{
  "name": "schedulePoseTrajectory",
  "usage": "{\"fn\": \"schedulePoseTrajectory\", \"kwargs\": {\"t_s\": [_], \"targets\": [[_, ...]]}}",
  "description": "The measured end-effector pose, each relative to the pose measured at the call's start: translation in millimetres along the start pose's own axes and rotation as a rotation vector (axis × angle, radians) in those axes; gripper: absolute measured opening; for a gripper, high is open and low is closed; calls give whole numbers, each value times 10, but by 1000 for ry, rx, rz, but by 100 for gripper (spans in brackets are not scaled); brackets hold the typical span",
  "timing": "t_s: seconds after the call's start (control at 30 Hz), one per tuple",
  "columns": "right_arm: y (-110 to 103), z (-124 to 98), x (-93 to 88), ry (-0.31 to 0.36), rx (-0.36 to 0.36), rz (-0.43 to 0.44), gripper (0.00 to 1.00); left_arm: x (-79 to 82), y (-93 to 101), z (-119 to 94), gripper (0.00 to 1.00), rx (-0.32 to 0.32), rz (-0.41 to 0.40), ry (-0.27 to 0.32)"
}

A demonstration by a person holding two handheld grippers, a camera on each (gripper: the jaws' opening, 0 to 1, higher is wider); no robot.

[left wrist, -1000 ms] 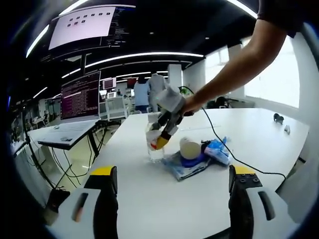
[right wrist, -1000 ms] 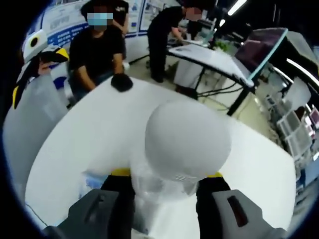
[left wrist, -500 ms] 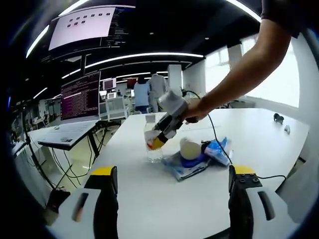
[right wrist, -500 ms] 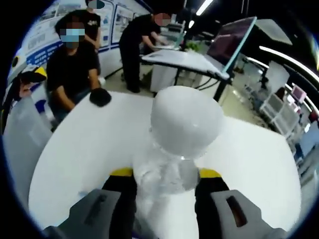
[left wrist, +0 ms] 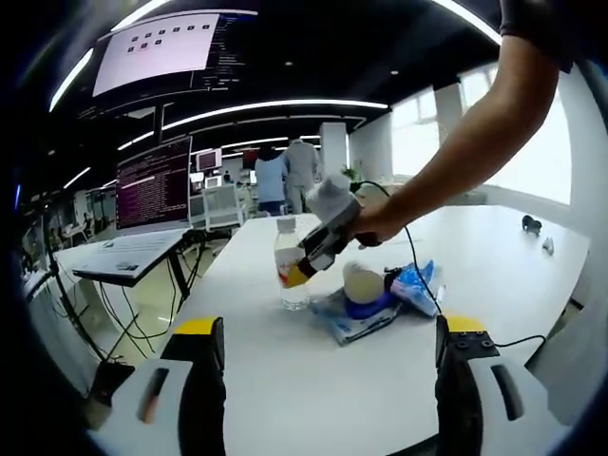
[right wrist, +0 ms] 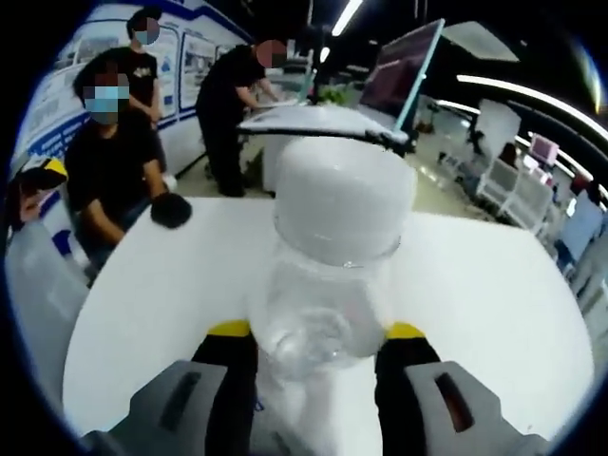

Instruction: Arrange the tabletop items into an orderly group along one side of the table until the central work area is clear of visible clutter.

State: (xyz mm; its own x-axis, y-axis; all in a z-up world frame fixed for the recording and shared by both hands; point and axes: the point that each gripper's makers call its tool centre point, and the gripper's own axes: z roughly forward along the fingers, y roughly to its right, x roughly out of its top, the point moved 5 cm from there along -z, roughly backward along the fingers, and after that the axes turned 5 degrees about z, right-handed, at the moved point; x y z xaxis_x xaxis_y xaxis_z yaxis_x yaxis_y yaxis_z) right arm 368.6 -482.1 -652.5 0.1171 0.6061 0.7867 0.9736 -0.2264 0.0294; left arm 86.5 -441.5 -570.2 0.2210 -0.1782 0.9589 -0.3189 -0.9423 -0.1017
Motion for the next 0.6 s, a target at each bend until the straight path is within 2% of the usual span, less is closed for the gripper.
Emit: {"fn": "schedulePoseTrajectory", "kwargs": {"t_s": [0.07, 0.13, 0.2, 0.27, 0.37, 0.43, 0.6], "targets": [[-27, 0, -11, -5, -3, 5, 46, -5, 1, 0, 92, -2, -2, -3], [40, 36, -44, -7, -7, 22, 46, -3, -1, -1, 92, 1, 0, -1], [39, 69, -83, -17, 17, 51, 47, -4, 0, -1, 92, 1, -1, -2], [34, 70, -119, -42, 12, 27, 46, -4, 3, -2, 92, 0, 0, -2], [65, 73, -121, -30, 13, 55, 44, -8, 6, -4, 92, 0, 5, -5], [31, 69, -118, -32, 19, 52, 41, -6, 7, -4, 92, -1, 4, -4], [4, 62, -114, -31, 18, 56, 39, -9, 8, -3, 91, -1, 5, -5]]}}
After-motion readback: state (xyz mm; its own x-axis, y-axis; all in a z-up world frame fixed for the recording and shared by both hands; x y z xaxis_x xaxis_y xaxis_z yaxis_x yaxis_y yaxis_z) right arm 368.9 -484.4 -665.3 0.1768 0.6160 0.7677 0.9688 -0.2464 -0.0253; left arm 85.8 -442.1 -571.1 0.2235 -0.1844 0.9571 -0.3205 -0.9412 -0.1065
